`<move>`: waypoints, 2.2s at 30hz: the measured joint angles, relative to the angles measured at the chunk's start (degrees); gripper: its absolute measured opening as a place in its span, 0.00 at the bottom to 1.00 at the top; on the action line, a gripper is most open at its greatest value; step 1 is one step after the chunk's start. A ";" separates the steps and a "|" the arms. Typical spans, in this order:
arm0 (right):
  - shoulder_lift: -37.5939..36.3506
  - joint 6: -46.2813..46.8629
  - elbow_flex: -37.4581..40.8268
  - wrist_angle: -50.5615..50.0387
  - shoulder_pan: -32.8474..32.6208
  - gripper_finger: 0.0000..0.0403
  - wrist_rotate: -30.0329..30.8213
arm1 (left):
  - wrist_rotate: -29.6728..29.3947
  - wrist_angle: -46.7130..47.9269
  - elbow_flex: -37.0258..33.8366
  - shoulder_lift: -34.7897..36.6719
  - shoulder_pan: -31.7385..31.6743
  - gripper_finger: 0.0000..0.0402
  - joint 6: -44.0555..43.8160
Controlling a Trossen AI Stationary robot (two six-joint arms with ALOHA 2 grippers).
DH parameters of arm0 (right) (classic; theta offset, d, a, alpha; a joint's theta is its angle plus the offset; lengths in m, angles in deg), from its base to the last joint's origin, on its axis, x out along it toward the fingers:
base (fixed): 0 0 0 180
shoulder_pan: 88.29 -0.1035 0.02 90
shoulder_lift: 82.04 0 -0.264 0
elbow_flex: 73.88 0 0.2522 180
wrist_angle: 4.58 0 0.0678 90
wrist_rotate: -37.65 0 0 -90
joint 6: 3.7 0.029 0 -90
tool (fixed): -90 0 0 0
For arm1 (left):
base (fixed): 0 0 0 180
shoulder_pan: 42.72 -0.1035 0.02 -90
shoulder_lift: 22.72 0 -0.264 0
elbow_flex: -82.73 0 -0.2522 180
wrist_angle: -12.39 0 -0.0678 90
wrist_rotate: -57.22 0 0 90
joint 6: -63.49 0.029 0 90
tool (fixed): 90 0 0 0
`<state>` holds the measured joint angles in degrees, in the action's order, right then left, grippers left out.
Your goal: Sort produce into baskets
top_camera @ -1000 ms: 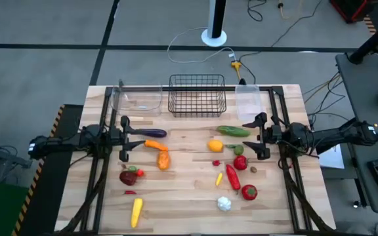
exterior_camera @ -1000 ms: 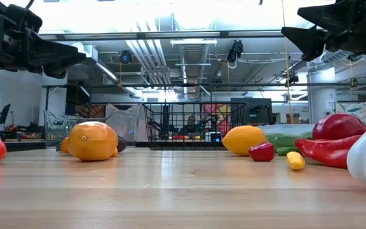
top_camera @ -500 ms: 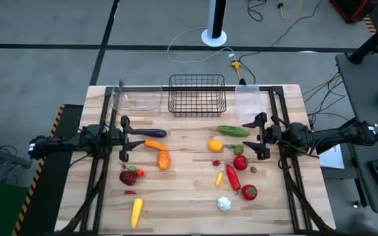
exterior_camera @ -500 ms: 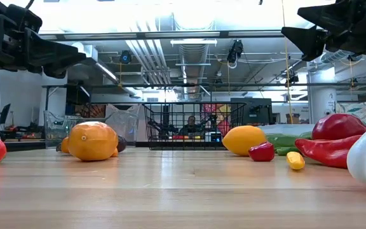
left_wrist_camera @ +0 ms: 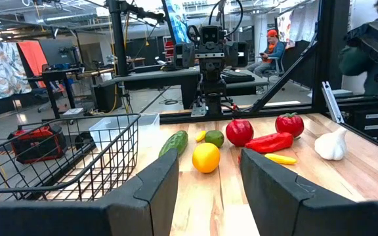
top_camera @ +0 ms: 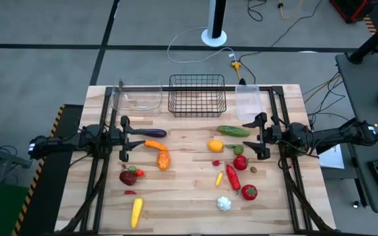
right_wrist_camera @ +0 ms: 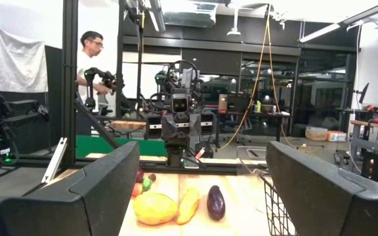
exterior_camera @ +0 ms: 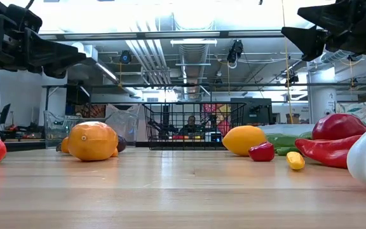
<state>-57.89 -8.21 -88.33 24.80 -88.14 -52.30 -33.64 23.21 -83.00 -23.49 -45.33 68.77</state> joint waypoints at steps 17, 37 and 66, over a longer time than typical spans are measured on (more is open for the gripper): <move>0.01 0.00 -0.02 0.00 0.01 0.81 0.02 | 0.00 0.00 0.00 0.00 0.00 0.37 0.00; 0.00 0.00 0.00 -0.02 0.00 0.81 0.00 | -0.02 0.00 0.00 0.00 -0.01 0.37 0.00; 2.30 15.89 -2.56 -0.78 -5.81 0.81 2.88 | -0.71 -15.24 0.00 0.00 0.02 0.37 -25.93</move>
<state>-55.59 7.68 -90.89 24.02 -93.94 -49.42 -34.36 7.98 -83.00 -23.50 -45.31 42.83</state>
